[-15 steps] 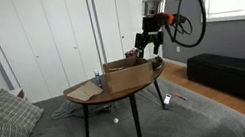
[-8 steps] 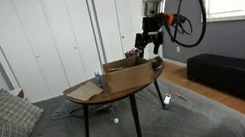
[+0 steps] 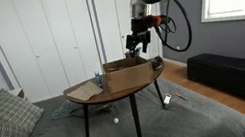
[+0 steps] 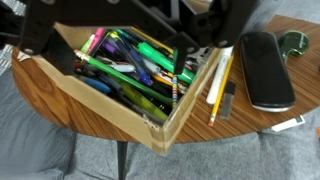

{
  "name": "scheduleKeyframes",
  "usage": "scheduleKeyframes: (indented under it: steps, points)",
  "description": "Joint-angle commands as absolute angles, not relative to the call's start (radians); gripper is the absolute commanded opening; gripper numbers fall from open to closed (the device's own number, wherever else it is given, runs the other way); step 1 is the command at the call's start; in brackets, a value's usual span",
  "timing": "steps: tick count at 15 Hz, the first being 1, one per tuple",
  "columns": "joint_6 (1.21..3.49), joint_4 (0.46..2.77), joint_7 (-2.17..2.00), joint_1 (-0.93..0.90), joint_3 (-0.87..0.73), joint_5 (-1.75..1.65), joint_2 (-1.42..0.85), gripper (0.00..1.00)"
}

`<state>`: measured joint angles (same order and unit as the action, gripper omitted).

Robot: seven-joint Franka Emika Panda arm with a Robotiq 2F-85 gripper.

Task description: Pick up the cardboard box, turn it clockwise by ninety degrees and place it a little forward on the table

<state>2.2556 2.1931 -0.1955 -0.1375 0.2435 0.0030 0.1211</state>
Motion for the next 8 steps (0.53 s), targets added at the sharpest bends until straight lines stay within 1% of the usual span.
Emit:
scheduleKeyframes:
  steps: [1, 5, 7, 8]
  points:
    - [2.138, 1.974, -0.018, -0.158, 0.222, -0.013, -0.054, 1.00]
    - [1.969, 1.742, 0.150, -0.158, 0.211, -0.098, -0.205, 1.00]
    - [1.915, 1.637, 0.251, -0.159, 0.208, -0.128, -0.273, 1.00]
    - [1.923, 1.598, 0.305, -0.159, 0.207, -0.142, -0.303, 1.00]
